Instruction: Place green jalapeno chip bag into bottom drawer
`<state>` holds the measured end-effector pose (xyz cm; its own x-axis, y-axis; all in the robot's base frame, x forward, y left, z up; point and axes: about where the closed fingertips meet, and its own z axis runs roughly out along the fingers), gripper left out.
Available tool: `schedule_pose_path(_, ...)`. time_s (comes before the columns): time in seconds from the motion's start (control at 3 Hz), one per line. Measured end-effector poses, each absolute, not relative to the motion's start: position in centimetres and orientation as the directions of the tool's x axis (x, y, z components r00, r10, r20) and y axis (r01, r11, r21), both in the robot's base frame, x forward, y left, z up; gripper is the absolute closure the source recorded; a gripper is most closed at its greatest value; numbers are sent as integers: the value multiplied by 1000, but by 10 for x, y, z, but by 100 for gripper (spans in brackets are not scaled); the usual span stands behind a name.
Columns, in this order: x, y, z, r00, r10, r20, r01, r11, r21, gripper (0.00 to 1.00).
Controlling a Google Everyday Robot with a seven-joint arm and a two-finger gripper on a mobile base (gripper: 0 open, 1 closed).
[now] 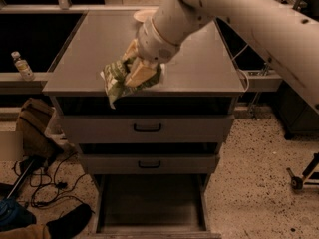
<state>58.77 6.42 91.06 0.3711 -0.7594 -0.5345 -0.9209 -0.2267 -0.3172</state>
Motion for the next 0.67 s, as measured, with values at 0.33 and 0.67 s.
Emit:
schedule_pose_path(0.33, 551, 78, 883, 356, -682, -639, -929, -183, -322, 100)
schedule_pose_path(0.67, 538, 85, 860, 331, -659, -676, -937, -143, -319, 100)
